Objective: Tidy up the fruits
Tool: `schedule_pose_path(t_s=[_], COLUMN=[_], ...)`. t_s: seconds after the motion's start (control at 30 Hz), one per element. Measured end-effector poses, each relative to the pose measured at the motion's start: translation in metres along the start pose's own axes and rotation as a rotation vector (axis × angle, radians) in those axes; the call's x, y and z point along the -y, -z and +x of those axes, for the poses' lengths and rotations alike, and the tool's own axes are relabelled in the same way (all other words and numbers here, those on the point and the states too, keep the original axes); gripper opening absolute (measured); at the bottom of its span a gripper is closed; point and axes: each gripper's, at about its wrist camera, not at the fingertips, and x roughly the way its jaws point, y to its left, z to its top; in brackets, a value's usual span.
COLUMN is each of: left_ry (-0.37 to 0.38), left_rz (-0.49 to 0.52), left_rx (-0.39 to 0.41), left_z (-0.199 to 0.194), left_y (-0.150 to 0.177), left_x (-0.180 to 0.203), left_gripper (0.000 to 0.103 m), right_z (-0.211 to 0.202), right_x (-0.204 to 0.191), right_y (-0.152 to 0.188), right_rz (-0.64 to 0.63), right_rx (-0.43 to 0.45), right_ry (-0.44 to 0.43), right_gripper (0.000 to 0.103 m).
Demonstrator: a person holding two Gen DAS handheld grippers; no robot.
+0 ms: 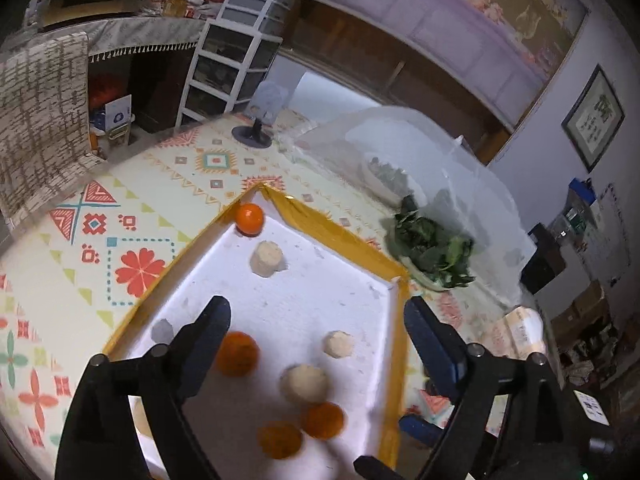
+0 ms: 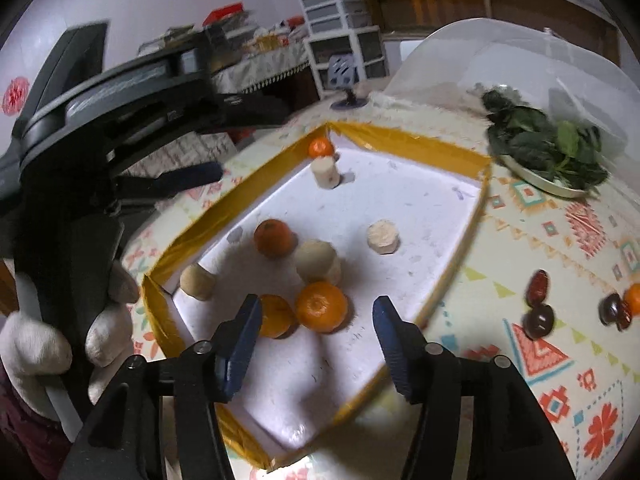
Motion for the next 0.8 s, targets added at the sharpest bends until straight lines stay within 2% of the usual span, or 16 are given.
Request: schedule_pose_path(t_s=[0.17,0.33,0.43,0.6,0.8], left_ry=[0.093,0.152,0.161,0.177,0.174], left_rz=[0.046,0.137,0.190,0.216,0.232], left_rx=[-0.029,-0.075,-0.107,-0.160,-0.227], left_z=[-0.010,-0.007,-0.002,0.014,0.037], left_y=[0.017,0.042,0.055,0.072,0.090], left_x=[0.034,0.081,0.104,0.126,0.142], left_gripper=[0.088,0.088,0.088,0.088,0.088], right_z=[-0.032,-0.062,-0.085,-0.116,-0.142], right_x=[0.030,0.074,0.113,0.180,0.229], right_y=[0.016,0.039,0.057,0.081,0.098], right_rz=[0.077,0.171,0.236,0.365,0.488], right_rx=[0.058,0.086,0.098,0.115,0.151], right_ry=[0.042,0.092,0.148,0.246,0.270], right_gripper=[0.069,0.069,0.069,0.069,0.069])
